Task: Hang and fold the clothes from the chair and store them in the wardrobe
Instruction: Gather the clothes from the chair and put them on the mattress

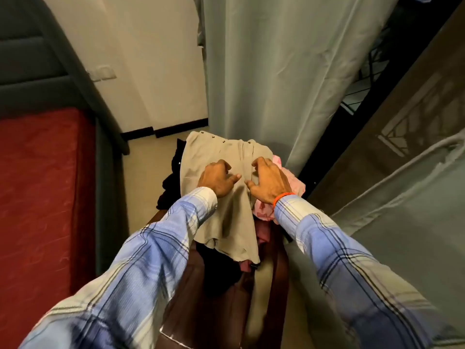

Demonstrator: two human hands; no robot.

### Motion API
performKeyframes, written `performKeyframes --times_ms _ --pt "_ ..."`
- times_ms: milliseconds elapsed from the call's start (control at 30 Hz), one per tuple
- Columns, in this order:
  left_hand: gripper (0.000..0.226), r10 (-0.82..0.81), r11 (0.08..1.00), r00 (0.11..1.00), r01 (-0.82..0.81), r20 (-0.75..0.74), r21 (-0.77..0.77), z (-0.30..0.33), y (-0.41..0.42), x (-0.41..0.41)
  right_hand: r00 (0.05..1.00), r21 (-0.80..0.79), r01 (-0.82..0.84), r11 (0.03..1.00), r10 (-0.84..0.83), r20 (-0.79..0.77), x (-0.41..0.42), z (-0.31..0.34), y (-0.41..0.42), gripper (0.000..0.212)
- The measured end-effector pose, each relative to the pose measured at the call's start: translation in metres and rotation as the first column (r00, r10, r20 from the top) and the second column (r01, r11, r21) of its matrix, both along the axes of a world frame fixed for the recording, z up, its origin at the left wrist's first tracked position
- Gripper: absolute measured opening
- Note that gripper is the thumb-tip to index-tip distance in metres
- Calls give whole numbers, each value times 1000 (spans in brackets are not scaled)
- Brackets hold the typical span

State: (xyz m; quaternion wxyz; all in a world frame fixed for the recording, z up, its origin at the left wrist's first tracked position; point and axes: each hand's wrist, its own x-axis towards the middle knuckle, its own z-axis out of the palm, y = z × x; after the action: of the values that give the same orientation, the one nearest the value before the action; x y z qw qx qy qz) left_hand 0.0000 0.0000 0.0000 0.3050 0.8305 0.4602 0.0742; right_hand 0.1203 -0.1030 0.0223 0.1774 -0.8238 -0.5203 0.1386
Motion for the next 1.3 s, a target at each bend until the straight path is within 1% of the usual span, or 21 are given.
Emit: performKeyframes --times_ms 133,233,300,400,500,567,667,733,800,867,933,967,1000,1033,1067,1100,1133,1200,1233,1267,1300 --pt "36 137 988 990 -134 36 -72 -10 7 31 1000 -36 -12 999 11 -18 18 -13 13 55" --pt "40 294 952 954 -287 57 -106 -19 12 50 999 -26 -28 999 27 -20 28 -27 17 54" --pt "39 369 928 928 -365 46 -79 -20 15 58 999 -1 -35 999 35 -22 33 -32 19 54" --pt "23 429 902 902 -426 42 -75 -20 16 64 998 32 -36 999 38 -41 35 -36 20 54" --pt "19 446 894 888 -437 116 -94 -13 14 59 997 34 -33 999 35 -63 35 -35 18 55" --pt "18 467 882 863 -438 194 -175 -6 12 51 995 28 -17 999 20 -98 36 -33 18 61" --pt "12 569 811 762 -457 311 -364 5 8 27 983 36 20 999 -13 -183 31 -25 21 77" --pt "10 603 780 697 -414 388 -469 13 9 10 989 72 20 997 -9 -148 26 -18 26 87" --pt "26 607 764 637 -304 475 -568 27 5 -6 999 114 0 993 5 -45 18 -10 30 96" --pt "29 643 717 501 -129 579 -685 51 -4 -19 999 108 -28 994 24 32 9 -5 35 103" --pt "22 678 648 370 109 636 -754 78 -15 -35 998 89 -58 994 59 -3 -3 -1 39 89" --pt "17 664 641 334 208 669 -739 89 -22 -45 995 108 -66 992 74 -68 -11 2 41 74" --pt "13 637 659 328 239 698 -713 96 -26 -55 988 147 -49 988 70 -140 -19 5 43 58" --pt "11 590 713 356 191 724 -675 100 -29 -64 973 193 -12 981 56 -222 -26 6 47 46" --pt "12 519 797 435 65 736 -600 98 -30 -76 947 229 29 973 46 -317 -36 9 49 38" --pt "27 443 872 544 -78 713 -483 94 -30 -87 898 264 65 962 59 -436 -45 12 50 34" --pt "51 376 920 667 -185 643 -346 85 -28 -96 817 288 91 953 94 -570 -53 15 50 34" --pt "98 273 962 850 -234 450 -143 66 -26 -112 571 296 134 946 171 -803 -68 18 45 38" --pt "112 230 973 893 -206 386 -104 58 -27 -117 454 281 137 950 192 -870 -76 18 43 39" --pt "119 206 977 904 -172 373 -124 52 -28 -118 372 267 124 956 205 -906 -81 18 41 38" --pt "117 207 974 896 -150 392 -169 47 -29 -118 326 266 116 957 216 -920 -85 18 40 36"
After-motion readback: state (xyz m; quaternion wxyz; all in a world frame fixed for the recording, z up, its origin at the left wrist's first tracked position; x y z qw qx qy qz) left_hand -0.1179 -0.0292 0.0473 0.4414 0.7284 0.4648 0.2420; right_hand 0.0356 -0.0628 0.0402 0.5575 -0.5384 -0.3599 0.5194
